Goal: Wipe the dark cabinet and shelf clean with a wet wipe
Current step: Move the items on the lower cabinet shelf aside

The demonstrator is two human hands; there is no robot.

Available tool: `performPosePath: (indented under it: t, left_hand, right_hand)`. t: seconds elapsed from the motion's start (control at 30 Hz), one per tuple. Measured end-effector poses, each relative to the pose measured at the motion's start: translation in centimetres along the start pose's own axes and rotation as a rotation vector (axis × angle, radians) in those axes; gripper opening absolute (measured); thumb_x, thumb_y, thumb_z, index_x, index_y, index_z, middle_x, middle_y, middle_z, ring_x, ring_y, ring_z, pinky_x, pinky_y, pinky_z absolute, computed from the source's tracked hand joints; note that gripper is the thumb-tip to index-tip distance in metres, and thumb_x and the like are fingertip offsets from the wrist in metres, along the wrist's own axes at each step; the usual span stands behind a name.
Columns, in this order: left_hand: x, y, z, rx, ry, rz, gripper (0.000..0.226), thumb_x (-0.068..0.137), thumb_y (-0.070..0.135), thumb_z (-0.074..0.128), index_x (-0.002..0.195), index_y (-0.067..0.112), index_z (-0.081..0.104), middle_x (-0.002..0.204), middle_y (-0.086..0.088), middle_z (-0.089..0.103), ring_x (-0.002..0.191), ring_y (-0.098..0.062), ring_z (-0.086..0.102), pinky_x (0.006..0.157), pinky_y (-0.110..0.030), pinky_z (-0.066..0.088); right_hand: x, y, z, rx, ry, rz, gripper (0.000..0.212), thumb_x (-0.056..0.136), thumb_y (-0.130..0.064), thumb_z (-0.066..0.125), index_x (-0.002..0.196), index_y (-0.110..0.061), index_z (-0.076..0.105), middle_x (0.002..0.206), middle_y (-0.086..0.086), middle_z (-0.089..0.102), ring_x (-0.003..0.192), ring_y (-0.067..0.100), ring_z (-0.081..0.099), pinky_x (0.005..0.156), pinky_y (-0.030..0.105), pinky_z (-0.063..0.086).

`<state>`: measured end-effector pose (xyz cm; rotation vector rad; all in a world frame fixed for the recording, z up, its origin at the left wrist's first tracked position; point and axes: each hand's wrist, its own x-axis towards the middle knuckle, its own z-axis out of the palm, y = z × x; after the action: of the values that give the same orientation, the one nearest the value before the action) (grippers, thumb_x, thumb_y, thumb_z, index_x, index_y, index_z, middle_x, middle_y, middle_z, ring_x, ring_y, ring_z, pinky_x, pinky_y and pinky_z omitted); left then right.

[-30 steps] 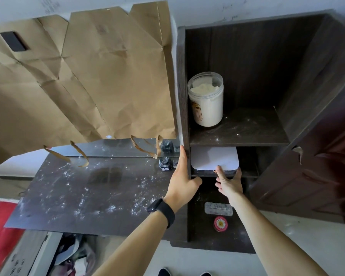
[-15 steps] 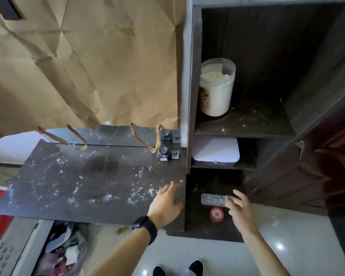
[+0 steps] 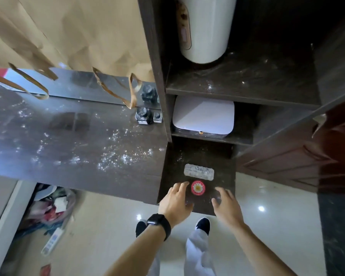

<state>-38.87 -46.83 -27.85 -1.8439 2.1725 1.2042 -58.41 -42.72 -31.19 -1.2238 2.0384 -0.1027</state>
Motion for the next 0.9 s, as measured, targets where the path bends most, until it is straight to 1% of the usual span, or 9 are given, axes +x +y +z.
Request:
performPosePath:
  t: [0.17,0.27,0.37,0.43,0.5,0.6,0.7,0.8,0.9]
  left_hand:
    - [3.3,0.8,4.0,-0.019,-0.009,-0.142,0.077,0.081,0.048,0.069,0.144,0.035,0.027,0.135,0.000,0.049,0.121,-0.026,0.051,0.088,-0.042,0.054]
    - [5.0,0.6,5.8,0.027,-0.015,-0.152,0.079,0.081,0.053,0.068,0.144,0.039,0.023,0.137,-0.001,0.049,0.123,-0.029,0.051,0.091,-0.047,0.053]
    - [6.3,0.2,7.0,0.109,-0.009,-0.113,0.077,0.083,0.051,0.068,0.144,0.039,0.023,0.139,-0.001,0.050,0.125,-0.030,0.050,0.092,-0.048,0.049]
    - [6.8,0.2,7.2,0.164,0.012,-0.082,0.074,0.083,0.048,0.069,0.142,0.035,0.027,0.138,-0.002,0.053,0.124,-0.030,0.051,0.092,-0.047,0.048]
    - [7.4,0.1,7.1,0.221,0.017,-0.058,0.070,0.084,0.045,0.069,0.141,0.028,0.032,0.137,-0.004,0.055,0.124,-0.030,0.052,0.093,-0.045,0.048]
    - [6.9,0.4,5.9,0.283,0.003,-0.051,0.068,0.085,0.044,0.068,0.141,0.021,0.037,0.133,-0.006,0.059,0.122,-0.029,0.053,0.095,-0.043,0.047]
    - [4.4,0.9,3.2,0.238,0.059,-0.087,0.068,0.080,0.052,0.066,0.137,0.025,0.043,0.121,-0.001,0.066,0.113,-0.023,0.058,0.090,-0.036,0.048]
    - [0.6,1.9,-0.8,0.128,0.157,-0.124,0.065,0.072,0.062,0.064,0.128,0.032,0.049,0.106,0.006,0.067,0.098,-0.017,0.060,0.080,-0.029,0.048]
    - [-2.8,2.5,-4.9,0.057,0.278,-0.114,0.061,0.068,0.064,0.064,0.121,0.036,0.053,0.101,0.010,0.066,0.091,-0.014,0.061,0.074,-0.026,0.048]
  right_hand:
    - [6.8,0.6,0.3,-0.316,-0.025,-0.141,0.066,0.096,-0.035,0.060,0.153,-0.022,0.029,0.160,0.000,0.027,0.139,0.028,0.039,0.105,0.039,0.044]
    - [9.5,0.1,0.8,-0.469,-0.042,-0.240,0.077,0.092,-0.042,0.062,0.156,-0.023,0.022,0.159,-0.001,0.025,0.134,0.028,0.041,0.101,0.039,0.047]
    - [10.9,0.0,1.4,-0.573,-0.056,-0.283,0.070,0.092,-0.037,0.062,0.152,-0.021,0.029,0.149,0.000,0.033,0.127,0.026,0.043,0.095,0.039,0.049]
    - [11.3,-0.1,1.5,-0.642,-0.030,-0.305,0.061,0.094,-0.026,0.060,0.148,-0.017,0.035,0.141,0.003,0.037,0.124,0.026,0.047,0.091,0.038,0.051]
    - [11.4,0.0,1.5,-0.685,-0.027,-0.324,0.050,0.095,-0.025,0.058,0.141,-0.012,0.043,0.134,0.007,0.043,0.119,0.025,0.052,0.088,0.035,0.052]
    - [10.1,0.3,0.3,-0.584,-0.073,-0.302,0.047,0.093,-0.036,0.061,0.131,-0.010,0.049,0.124,0.009,0.047,0.115,0.027,0.056,0.088,0.035,0.050]
    - [6.6,0.8,-2.6,-0.427,-0.075,-0.268,0.046,0.091,-0.042,0.062,0.125,-0.012,0.052,0.119,0.007,0.050,0.107,0.027,0.060,0.081,0.032,0.048]
    - [1.7,1.1,-6.2,-0.245,-0.002,-0.293,0.050,0.088,-0.045,0.067,0.127,-0.017,0.054,0.121,0.002,0.053,0.104,0.023,0.061,0.078,0.027,0.045]
    - [-2.7,-0.4,-10.0,-0.137,0.138,-0.368,0.054,0.085,-0.042,0.072,0.131,-0.020,0.054,0.125,0.000,0.053,0.107,0.022,0.060,0.080,0.026,0.044]
